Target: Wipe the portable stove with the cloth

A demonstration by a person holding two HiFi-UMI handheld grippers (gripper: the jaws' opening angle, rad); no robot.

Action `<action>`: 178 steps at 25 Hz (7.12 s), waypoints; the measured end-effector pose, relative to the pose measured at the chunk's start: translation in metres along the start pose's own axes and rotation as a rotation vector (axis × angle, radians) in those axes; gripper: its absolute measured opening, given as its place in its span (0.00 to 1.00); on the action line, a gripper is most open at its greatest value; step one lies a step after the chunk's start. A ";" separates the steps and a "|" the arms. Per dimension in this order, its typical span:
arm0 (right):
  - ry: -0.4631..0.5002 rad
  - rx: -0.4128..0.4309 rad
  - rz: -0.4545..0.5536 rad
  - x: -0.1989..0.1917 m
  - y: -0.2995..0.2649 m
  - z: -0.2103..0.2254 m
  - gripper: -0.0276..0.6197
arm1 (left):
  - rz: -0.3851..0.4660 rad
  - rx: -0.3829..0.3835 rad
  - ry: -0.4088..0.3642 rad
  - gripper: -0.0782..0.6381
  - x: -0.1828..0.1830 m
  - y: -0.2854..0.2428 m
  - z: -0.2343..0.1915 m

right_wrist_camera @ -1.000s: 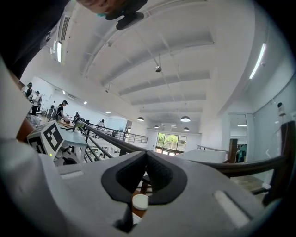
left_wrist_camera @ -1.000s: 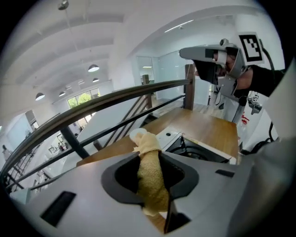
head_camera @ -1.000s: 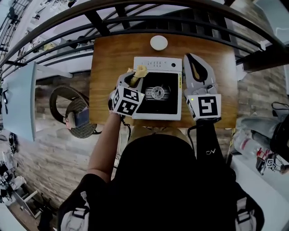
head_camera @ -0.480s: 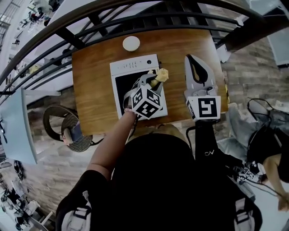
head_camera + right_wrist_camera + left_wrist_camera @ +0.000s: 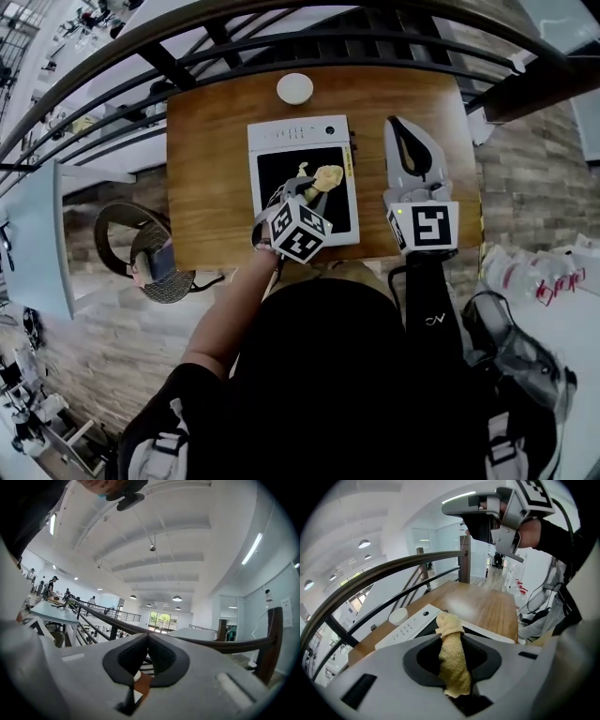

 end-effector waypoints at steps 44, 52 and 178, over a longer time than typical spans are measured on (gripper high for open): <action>-0.008 0.155 -0.026 -0.003 -0.031 -0.061 0.04 | 0.080 0.186 0.151 0.24 -0.046 0.079 -0.065; -0.030 0.123 -0.014 -0.008 0.013 -0.011 0.04 | 0.103 0.070 0.069 0.24 0.025 0.032 0.002; -0.069 0.508 -0.085 -0.057 -0.026 -0.097 0.04 | -0.064 0.335 0.629 0.24 -0.195 0.123 0.080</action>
Point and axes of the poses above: the fingertips, and each gripper's own axes: y backward along the fingers, z to its right, x out of its top, the point moved 9 cm from there along y, backward along the fingers, and after that the axes turned 7 degrees about -y, right-handed, at the moved point
